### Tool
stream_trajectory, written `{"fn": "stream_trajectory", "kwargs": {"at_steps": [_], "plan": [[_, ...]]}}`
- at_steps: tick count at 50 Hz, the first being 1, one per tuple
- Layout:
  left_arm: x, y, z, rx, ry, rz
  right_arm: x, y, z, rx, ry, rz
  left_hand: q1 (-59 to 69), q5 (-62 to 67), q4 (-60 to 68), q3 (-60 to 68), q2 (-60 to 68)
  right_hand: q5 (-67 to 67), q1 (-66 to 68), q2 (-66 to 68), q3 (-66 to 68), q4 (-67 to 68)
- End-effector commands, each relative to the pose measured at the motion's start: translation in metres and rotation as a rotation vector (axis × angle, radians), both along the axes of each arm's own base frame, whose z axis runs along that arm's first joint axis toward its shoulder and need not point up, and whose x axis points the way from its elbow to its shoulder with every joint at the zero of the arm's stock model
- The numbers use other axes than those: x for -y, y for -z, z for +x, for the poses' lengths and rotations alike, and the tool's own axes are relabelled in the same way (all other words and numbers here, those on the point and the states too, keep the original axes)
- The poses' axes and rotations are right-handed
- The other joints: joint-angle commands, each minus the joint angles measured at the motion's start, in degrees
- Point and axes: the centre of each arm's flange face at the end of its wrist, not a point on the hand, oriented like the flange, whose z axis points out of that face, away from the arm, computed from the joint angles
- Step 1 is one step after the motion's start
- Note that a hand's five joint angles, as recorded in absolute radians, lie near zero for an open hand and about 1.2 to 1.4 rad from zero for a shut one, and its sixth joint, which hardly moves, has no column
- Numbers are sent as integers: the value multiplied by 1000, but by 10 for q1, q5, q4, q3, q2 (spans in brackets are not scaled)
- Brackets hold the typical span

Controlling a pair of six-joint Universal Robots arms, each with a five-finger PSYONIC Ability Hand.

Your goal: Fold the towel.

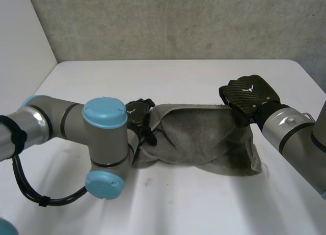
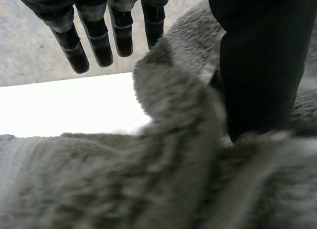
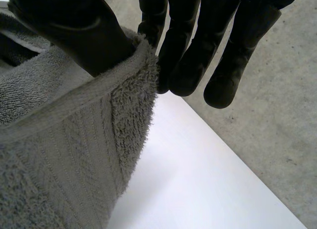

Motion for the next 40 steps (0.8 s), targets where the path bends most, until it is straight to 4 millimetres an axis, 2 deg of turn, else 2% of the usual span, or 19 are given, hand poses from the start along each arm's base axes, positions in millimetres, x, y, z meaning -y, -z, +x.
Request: {"fn": "stream_trajectory", "kwargs": {"at_steps": [1,4,6,7,9,12,15,17,18,20,21,23,26,28,29,31,34,36,40], "plan": [[11,0,-1,79,-29,-116,0,1,0,-1,0,2,71,69,71,70,70,28,38,42,38,34],[13,-1,-2,85,-27,-141,0,0,0,-2,0,0,103,101,103,102,102,28,38,42,38,34],[18,-3,-4,106,-24,-189,1,0,0,-1,2,-2,247,245,246,246,246,28,38,42,38,34],[18,-3,-4,106,-24,-189,1,0,0,-1,2,-2,247,246,247,247,247,28,38,42,38,34],[25,-6,-3,132,-28,-227,3,-2,-1,1,8,-9,433,432,433,432,433,28,38,42,38,34],[30,-11,1,163,-33,-249,6,-5,-3,5,17,-18,595,593,595,594,594,28,38,42,38,34],[33,-19,4,177,-40,-266,7,-7,-3,7,18,-23,614,612,614,613,613,28,38,42,38,34],[33,-49,14,185,-59,-308,10,-18,-3,20,19,-56,614,612,614,613,613,28,38,42,38,34],[33,-50,14,185,-59,-309,10,-18,-3,20,19,-56,614,612,614,613,613,28,38,42,38,34],[20,-83,23,190,-56,-330,11,-39,-4,44,25,-113,614,612,614,613,613,28,38,42,38,34],[20,-83,23,190,-56,-330,11,-39,-4,44,25,-114,614,612,614,613,613,28,38,42,38,34],[5,-121,33,182,-40,-347,14,-66,-13,63,53,-183,614,612,614,613,613,28,38,42,38,34],[-4,-139,36,177,-20,-356,17,-78,-20,59,73,-199,614,612,614,613,613,28,38,42,38,34],[-17,-173,44,198,53,-385,18,-99,-31,28,98,-201,614,612,614,613,613,28,38,42,38,34],[-17,-174,44,199,53,-386,18,-99,-31,28,99,-201,614,612,614,613,613,28,38,42,38,34],[-26,-199,54,273,137,-413,12,-117,-35,-12,98,-184,614,612,614,613,613,28,38,42,38,34],[-31,-210,59,310,180,-423,7,-124,-36,-37,88,-171,614,612,614,613,613,28,38,42,38,34],[-46,-225,63,375,267,-398,-6,-135,-36,-98,54,-143,614,612,614,613,613,28,38,42,38,34],[-56,-233,69,426,333,-283,-18,-134,-35,-186,-14,-68,614,612,614,613,613,28,38,42,38,34]]}}
